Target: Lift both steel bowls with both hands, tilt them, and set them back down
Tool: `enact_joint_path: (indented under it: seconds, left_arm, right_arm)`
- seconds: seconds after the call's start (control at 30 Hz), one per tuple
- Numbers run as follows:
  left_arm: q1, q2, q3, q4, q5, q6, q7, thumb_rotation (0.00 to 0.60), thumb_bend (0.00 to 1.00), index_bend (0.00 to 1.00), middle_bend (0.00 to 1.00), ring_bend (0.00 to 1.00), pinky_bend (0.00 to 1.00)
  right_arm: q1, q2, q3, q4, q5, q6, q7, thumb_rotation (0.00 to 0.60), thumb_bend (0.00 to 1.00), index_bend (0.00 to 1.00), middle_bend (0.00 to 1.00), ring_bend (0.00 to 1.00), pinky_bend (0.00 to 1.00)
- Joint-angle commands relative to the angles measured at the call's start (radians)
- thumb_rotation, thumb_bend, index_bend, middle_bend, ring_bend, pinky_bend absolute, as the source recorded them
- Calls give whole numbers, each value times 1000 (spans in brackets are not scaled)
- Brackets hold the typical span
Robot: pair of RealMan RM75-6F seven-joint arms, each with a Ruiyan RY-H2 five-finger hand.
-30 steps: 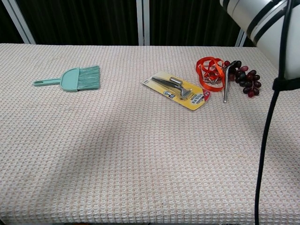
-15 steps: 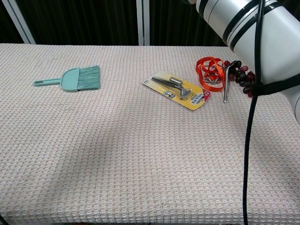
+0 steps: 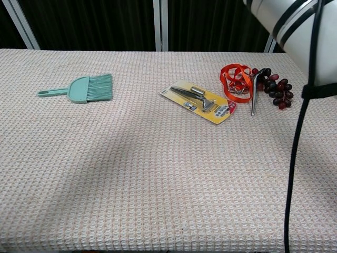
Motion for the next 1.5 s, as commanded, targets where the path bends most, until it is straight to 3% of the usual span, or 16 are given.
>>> enact_joint_path:
  seconds: [0.03,0.27,0.43,0.53,0.6,0.8,1.0,1.27,1.33,1.37,1.4,1.47,1.5]
  left_arm:
    - [-29,-26,-6,12,7,-24,19,600,367,595,561,478,674]
    - [4,11,-6,-5,-2,14,21,600,367,595,561,478,674]
    - [97,107,60,-3,-9,52,37,600,367,595,561,478,674]
    - [132,288,200,-5,12,-92,130,600,368,595,560,477,672]
    - [151,376,272,-15,16,-164,283,600,362,595,559,477,672]
    - [177,469,379,-96,-107,-351,643,600,333,597,561,477,670]
    - [186,422,386,-103,-264,-416,899,600,312,599,562,477,669]
    - [155,334,378,-72,-340,-481,1068,600,307,585,564,476,665]
    - [154,328,372,-74,-335,-477,1074,600,278,469,511,430,636]
    - [154,329,370,-77,-331,-476,1072,600,256,365,453,389,609]
    - [153,333,368,-79,-322,-474,1070,600,237,271,392,348,580]
    - [159,331,362,-77,-301,-450,1067,598,176,67,205,225,467]
    - [168,327,357,-74,-283,-425,1057,558,130,17,107,156,394]
  right_arm:
    - [35,-38,-5,17,-3,-27,-22,600,399,697,538,451,539]
    - [-12,0,-11,11,-5,21,-14,600,399,697,538,451,539]
    - [-125,126,-57,-37,-38,107,-35,600,399,698,538,451,539]
    - [-198,234,-128,-45,-68,124,-132,600,399,699,538,451,539]
    - [-245,321,-201,-43,-81,97,-224,600,412,699,538,451,539]
    - [-385,456,-380,-38,-59,66,-460,600,432,695,531,447,538]
    - [-472,445,-472,6,-36,52,-591,600,432,666,522,443,538]
    - [-481,390,-477,51,-37,5,-645,600,427,622,501,425,538]
    - [-470,396,-484,47,-41,-31,-647,600,385,529,456,377,512]
    - [-463,403,-489,41,-43,-52,-646,600,336,413,387,306,465]
    - [-452,417,-497,29,-47,-85,-639,600,259,228,248,173,351]
    - [-442,437,-498,13,-44,-113,-640,600,117,30,49,19,154]
    - [-444,439,-493,9,-44,-107,-647,600,59,0,4,0,86]
